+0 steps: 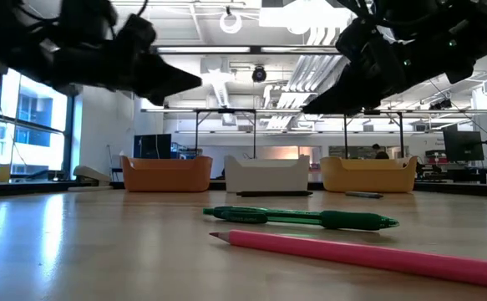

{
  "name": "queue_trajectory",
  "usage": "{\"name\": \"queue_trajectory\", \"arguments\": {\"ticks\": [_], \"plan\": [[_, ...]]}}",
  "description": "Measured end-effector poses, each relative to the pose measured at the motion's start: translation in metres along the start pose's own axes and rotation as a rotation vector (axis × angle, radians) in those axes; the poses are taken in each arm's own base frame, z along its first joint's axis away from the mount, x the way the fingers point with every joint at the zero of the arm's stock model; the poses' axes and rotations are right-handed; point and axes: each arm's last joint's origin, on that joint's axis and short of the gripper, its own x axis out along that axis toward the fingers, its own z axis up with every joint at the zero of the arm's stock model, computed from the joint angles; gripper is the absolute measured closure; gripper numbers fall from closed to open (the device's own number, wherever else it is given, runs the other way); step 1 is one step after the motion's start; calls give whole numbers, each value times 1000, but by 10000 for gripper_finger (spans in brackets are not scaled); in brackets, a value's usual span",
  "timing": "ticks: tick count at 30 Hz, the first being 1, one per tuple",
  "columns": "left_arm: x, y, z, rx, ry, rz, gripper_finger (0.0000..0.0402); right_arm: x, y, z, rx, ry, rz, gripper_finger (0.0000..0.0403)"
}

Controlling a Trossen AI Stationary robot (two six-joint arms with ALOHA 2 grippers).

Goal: Sort crayons/erasers/pens/pencils in bins
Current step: Put the black pen into the orange bin

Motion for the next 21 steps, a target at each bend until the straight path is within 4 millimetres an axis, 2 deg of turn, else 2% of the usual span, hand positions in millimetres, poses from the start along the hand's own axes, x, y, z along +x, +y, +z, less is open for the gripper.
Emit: {"name": "queue_trajectory", "arguments": {"ticks": [4, 10, 17, 21], "plan": [[-17, -11, -12, 5, -47, -44, 401, 5, -5, 7, -6, 99, -45, 403], [-34, -12, -16, 3, -165, -35, 401, 10, -23, 24, 10, 167, -81, 403], [-39, -9, -20, -11, -162, -26, 401, 29, -58, 10, 8, 320, -150, 398], [-39, -10, -21, -15, -162, -55, 401, 47, -79, 5, 14, 444, -144, 357]]}}
